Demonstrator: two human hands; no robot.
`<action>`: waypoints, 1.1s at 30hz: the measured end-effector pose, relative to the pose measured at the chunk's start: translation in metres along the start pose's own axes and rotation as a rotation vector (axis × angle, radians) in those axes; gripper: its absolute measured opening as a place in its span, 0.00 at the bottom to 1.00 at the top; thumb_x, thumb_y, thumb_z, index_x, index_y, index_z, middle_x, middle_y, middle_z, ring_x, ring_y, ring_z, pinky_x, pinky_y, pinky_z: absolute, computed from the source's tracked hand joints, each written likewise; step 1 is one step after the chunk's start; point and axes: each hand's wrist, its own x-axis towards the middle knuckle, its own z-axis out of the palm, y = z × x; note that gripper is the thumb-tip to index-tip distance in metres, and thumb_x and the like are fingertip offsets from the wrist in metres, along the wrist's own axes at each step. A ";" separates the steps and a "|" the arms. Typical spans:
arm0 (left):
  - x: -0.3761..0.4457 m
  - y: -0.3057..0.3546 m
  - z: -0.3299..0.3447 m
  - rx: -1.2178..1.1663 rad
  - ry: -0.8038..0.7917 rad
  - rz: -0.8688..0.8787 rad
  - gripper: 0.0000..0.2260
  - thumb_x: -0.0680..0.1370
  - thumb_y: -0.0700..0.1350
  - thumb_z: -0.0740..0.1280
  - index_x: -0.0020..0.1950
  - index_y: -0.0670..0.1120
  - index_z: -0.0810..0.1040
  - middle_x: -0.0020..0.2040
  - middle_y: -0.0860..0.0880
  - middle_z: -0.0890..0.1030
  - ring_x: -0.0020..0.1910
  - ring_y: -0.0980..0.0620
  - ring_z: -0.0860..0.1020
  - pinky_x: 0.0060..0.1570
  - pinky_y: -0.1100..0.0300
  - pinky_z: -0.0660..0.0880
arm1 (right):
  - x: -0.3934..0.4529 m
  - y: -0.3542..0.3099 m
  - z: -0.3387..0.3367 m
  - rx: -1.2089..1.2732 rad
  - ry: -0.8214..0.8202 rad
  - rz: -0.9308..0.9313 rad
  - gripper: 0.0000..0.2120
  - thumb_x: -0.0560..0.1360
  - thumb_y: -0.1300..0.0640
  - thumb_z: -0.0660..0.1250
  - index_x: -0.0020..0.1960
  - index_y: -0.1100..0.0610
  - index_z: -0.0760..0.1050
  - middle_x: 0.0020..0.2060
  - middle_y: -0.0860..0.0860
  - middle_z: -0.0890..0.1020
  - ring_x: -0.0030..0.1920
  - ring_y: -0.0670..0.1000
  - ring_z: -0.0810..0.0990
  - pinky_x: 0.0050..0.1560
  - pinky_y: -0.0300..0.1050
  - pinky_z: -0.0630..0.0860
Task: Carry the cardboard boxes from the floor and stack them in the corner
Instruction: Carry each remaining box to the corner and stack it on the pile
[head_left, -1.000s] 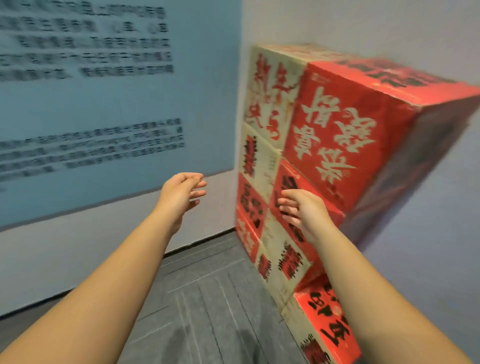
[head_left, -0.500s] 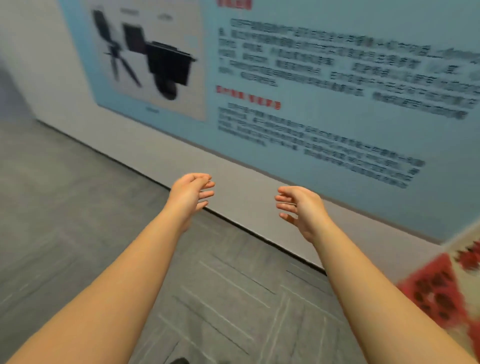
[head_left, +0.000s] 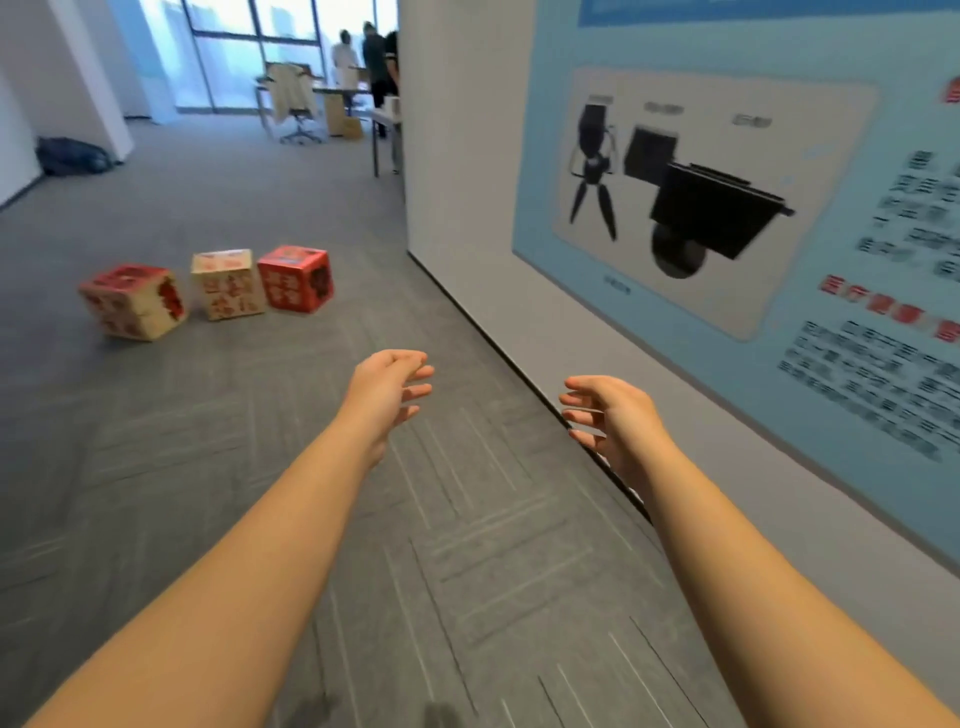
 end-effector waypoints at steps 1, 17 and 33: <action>0.014 0.006 -0.018 0.002 0.028 0.006 0.10 0.80 0.42 0.58 0.40 0.50 0.71 0.40 0.53 0.76 0.39 0.57 0.74 0.39 0.63 0.66 | 0.013 -0.003 0.022 0.001 -0.028 0.000 0.08 0.76 0.59 0.62 0.38 0.53 0.73 0.36 0.50 0.77 0.35 0.47 0.74 0.37 0.39 0.69; 0.224 0.032 -0.180 -0.064 0.433 -0.024 0.08 0.81 0.42 0.57 0.46 0.48 0.74 0.44 0.52 0.76 0.42 0.57 0.74 0.57 0.55 0.69 | 0.240 -0.023 0.274 -0.085 -0.416 0.032 0.05 0.75 0.60 0.63 0.40 0.54 0.74 0.36 0.51 0.77 0.35 0.48 0.75 0.38 0.40 0.70; 0.531 0.076 -0.224 -0.101 0.572 -0.075 0.06 0.81 0.42 0.58 0.54 0.44 0.73 0.54 0.47 0.76 0.53 0.50 0.74 0.59 0.54 0.69 | 0.537 -0.086 0.442 -0.130 -0.465 0.082 0.06 0.76 0.59 0.62 0.41 0.56 0.74 0.37 0.51 0.78 0.38 0.48 0.76 0.39 0.41 0.72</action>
